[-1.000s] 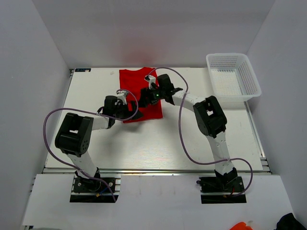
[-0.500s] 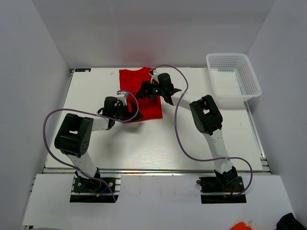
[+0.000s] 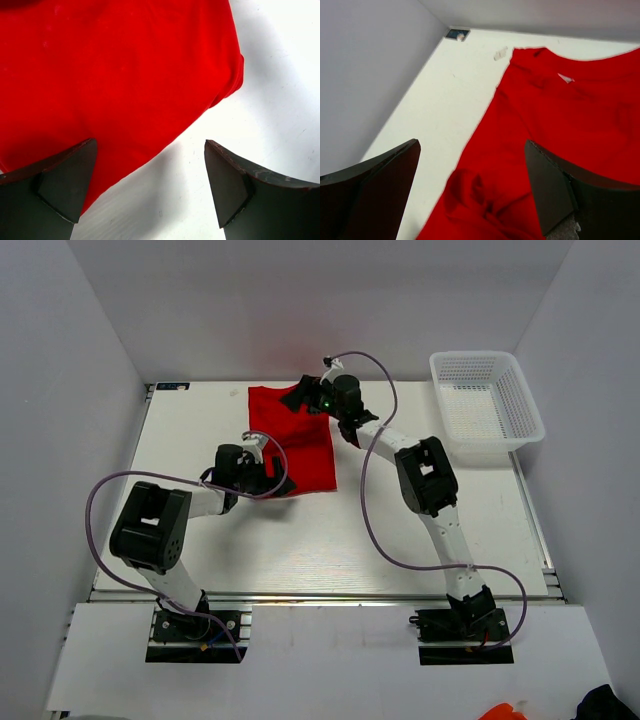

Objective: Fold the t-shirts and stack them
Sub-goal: Fold the folded rectangular tshirt in 1/3 of the way

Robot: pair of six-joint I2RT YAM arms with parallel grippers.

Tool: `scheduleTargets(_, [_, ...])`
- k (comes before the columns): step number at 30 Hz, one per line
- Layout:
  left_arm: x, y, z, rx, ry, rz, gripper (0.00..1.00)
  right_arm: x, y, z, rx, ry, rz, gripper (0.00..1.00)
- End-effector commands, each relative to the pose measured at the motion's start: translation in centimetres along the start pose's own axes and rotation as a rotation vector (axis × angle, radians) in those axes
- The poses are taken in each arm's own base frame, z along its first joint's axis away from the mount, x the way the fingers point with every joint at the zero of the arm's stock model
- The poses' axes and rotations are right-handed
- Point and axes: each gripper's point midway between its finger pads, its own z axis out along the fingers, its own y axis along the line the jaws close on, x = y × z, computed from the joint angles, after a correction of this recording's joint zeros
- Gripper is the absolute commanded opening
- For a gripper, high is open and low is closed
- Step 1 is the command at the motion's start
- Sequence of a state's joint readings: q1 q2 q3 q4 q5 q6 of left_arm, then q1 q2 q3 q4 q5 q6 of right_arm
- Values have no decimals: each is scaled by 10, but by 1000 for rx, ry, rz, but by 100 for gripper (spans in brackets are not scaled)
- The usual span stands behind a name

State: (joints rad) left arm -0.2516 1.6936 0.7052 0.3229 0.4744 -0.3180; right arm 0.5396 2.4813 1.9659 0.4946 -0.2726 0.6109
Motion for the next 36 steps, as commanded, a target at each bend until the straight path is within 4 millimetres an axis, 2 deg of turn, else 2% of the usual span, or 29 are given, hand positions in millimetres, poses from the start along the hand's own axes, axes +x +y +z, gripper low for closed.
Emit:
scheduleTargets(1, [22, 7, -12, -51, 68, -28, 99, -33, 34, -26, -43, 34, -112, 90])
scheduleTargets(2, [22, 7, -12, -51, 68, -28, 99, -13, 31, -34, -32, 88, -162, 90])
scheduleTargets(3, [19, 6, -13, -48, 59, -23, 99, -36, 55, -49, -60, 82, -235, 90])
scheduleTargets(4, [19, 6, -13, -48, 59, -23, 99, -28, 55, -57, -52, 128, -262, 90])
scheduleTargets(5, [17, 1, -13, -38, 55, -4, 99, 7, 47, -71, -50, 221, -227, 90])
scheduleTargets(6, [20, 2, -14, -39, 56, -5, 99, -8, 68, -84, -89, 201, -243, 90])
scheduleTargets(7, [18, 2, -13, -36, 48, -1, 99, 4, 77, -94, -145, 239, -227, 90])
scheduleTargets(8, [19, 1, -15, -34, 42, 3, 99, 50, 61, -112, -126, 336, -173, 90])
scheduleTargets(10, [21, 1, -15, -34, 41, 3, 99, 56, 76, -123, -171, 361, -138, 90])
scheduleTargets(12, [19, 0, -17, -32, 34, 16, 99, 74, 81, -129, -203, 399, -95, 90])
scheduleTargets(16, [19, -1, -19, -29, 26, 20, 99, 96, 77, -118, -226, 425, -26, 90])
scheduleTargets(19, [21, 0, -22, -37, 19, 22, 99, 103, 71, -103, -234, 422, 47, 90])
scheduleTargets(22, [28, 2, -25, -49, 27, 17, 99, 102, 65, -86, -243, 386, 70, 90])
scheduleTargets(23, [33, 4, -26, -51, 35, 13, 99, 99, 62, -79, -231, 352, 81, 90])
scheduleTargets(25, [29, 4, -25, -56, 21, 19, 99, 100, 56, -67, -242, 308, 122, 90])
scheduleTargets(27, [32, 6, -24, -59, 29, 15, 99, 93, 60, -60, -262, 286, 195, 90])
scheduleTargets(28, [36, 8, -22, -62, 40, 9, 99, 95, 55, -51, -273, 262, 198, 90])
scheduleTargets(29, [35, 7, -20, -54, 44, 8, 99, 88, 58, -44, -285, 240, 195, 90])
scheduleTargets(31, [38, 9, -19, -57, 54, 4, 99, 87, 48, -31, -243, 202, 224, 90])
scheduleTargets(32, [38, 9, -19, -57, 54, 4, 99, 80, 49, -27, -240, 176, 222, 90])
scheduleTargets(33, [38, 9, -19, -57, 54, 4, 99, 78, 44, -24, -221, 164, 255, 90])
scheduleTargets(34, [36, 8, -19, -54, 43, 9, 99, 75, 30, -15, -163, 112, 272, 90])
scheduleTargets(35, [40, 9, -19, -56, 51, 5, 99, 67, 29, -11, -152, 85, 284, 90])
scheduleTargets(36, [40, 9, -19, -56, 51, 5, 99, 60, 20, -7, -113, 46, 301, 90])
